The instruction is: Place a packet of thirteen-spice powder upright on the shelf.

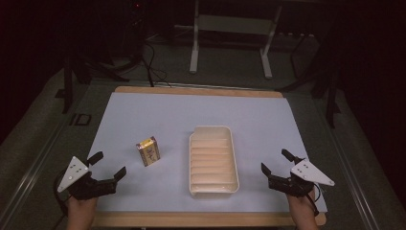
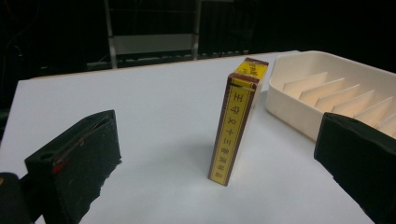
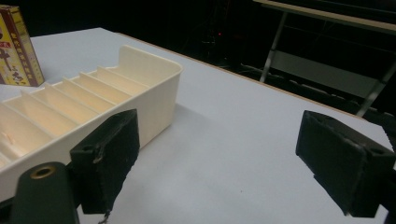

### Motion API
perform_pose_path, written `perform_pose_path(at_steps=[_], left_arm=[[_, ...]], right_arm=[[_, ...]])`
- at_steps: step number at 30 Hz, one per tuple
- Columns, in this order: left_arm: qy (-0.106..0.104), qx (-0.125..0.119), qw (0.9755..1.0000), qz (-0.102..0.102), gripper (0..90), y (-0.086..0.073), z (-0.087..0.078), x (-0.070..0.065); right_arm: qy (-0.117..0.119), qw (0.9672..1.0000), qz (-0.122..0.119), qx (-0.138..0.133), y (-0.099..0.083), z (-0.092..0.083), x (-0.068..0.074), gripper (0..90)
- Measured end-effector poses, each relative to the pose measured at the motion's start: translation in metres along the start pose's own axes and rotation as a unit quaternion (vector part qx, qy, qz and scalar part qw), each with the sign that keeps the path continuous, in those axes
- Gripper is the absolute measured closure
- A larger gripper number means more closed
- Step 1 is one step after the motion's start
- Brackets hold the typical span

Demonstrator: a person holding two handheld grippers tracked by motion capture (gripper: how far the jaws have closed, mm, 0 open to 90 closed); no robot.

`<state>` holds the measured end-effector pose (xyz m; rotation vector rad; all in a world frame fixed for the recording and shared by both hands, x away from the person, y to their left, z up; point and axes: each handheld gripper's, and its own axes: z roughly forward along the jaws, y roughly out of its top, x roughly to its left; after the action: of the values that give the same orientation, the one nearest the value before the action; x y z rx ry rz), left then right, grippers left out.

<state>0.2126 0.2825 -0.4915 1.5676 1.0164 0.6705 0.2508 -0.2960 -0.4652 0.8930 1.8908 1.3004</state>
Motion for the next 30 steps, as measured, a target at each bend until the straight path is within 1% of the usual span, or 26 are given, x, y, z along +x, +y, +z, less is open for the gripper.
perform_pose_path(at_steps=[2,3,4,5,6,7,8,9,10,12,14,15,17,18,20,21,22,23,26,27,28,29,30], left_arm=[[-0.007,-0.001,1.0,-0.001,0.7,0.0,0.0,0.001],[-0.007,-0.001,1.0,-0.001,0.7,0.0,0.0,0.001],[-0.02,0.004,0.9998,0.008,0.7,0.0,0.001,0.001],[-0.029,0.011,0.9994,0.013,0.7,0.0,0.003,0.001],[-0.029,0.011,0.9994,0.013,0.7,0.0,0.003,0.001],[-0.05,0.033,0.998,0.02,0.7,-0.002,0.008,0.001],[-0.061,0.038,0.9973,0.016,0.7,-0.003,0.011,0.001],[-0.067,0.042,0.9967,0.015,0.7,-0.004,0.013,0.002],[-0.078,0.048,0.9957,0.016,0.7,-0.003,0.015,0.002],[-0.086,0.053,0.9947,0.019,0.7,-0.003,0.017,0.003],[-0.103,0.054,0.9932,0.002,0.7,0.0,0.019,0.005],[-0.11,0.057,0.9923,0.0,0.7,0.002,0.019,0.004],[-0.111,0.062,0.9919,0.011,0.7,0.005,0.02,0.002],[-0.117,0.067,0.9908,0.015,0.7,0.007,0.02,0.0],[-0.117,0.079,0.9896,0.029,0.7,0.012,0.021,-0.003],[-0.12,0.087,0.9884,0.033,0.7,0.014,0.022,-0.004],[-0.12,0.087,0.9884,0.033,0.7,0.014,0.022,-0.004],[-0.118,0.101,0.987,0.041,0.7,0.016,0.023,-0.005],[-0.119,0.113,0.9852,0.049,1.3,0.019,0.023,-0.007],[-0.122,0.118,0.9841,0.052,1.3,0.019,0.023,-0.007],[-0.122,0.118,0.9841,0.052,1.3,0.019,0.023,-0.007],[-0.121,0.127,0.9824,0.064,1.3,0.021,0.022,-0.008],[-0.124,0.135,0.9807,0.068,1.3,0.022,0.022,-0.008]], right_arm=[[0.001,1.0,-0.003,-0.001,0.0,0.0,0.0,13.6],[0.001,1.0,-0.003,-0.001,0.0,0.0,0.0,13.6],[0.001,1.0,-0.003,-0.002,0.001,0.0,0.001,13.7],[0.002,1.0,-0.003,-0.001,0.001,-0.001,0.001,13.7],[0.002,1.0,-0.003,-0.001,0.001,-0.001,0.001,13.7],[0.002,1.0,-0.005,-0.001,0.001,-0.001,0.001,13.7],[0.005,1.0,-0.008,-0.001,0.002,0.0,0.002,13.8],[0.006,0.9999,-0.008,-0.002,0.002,0.0,0.002,13.8],[0.007,0.9999,-0.009,-0.002,0.002,0.0,0.003,13.8],[0.008,0.9999,-0.008,-0.001,0.002,0.0,0.002,13.8],[0.008,0.9999,-0.008,0.0,0.001,0.0,0.002,13.8],[0.008,0.9999,-0.007,0.001,0.001,0.0,0.002,13.8],[0.008,1.0,-0.005,0.002,0.001,0.001,0.001,13.8],[0.008,1.0,-0.005,0.002,0.001,0.001,0.001,13.9],[0.006,1.0,-0.005,0.003,0.0,0.0,0.001,13.9],[0.006,1.0,-0.005,0.004,0.0,0.0,0.001,13.9],[0.006,1.0,-0.005,0.004,0.0,0.0,0.001,13.9],[0.007,1.0,-0.005,0.005,0.0,0.0,0.002,13.9],[0.007,0.9999,-0.005,0.006,0.001,0.0,0.003,13.8],[0.007,0.9999,-0.005,0.006,0.001,0.0,0.003,13.9],[0.007,1.0,-0.005,0.005,0.001,0.0,0.003,13.9],[0.008,0.9999,-0.005,0.005,0.001,0.0,0.004,13.9],[0.008,0.9999,-0.006,0.005,0.001,0.0,0.004,13.9]])
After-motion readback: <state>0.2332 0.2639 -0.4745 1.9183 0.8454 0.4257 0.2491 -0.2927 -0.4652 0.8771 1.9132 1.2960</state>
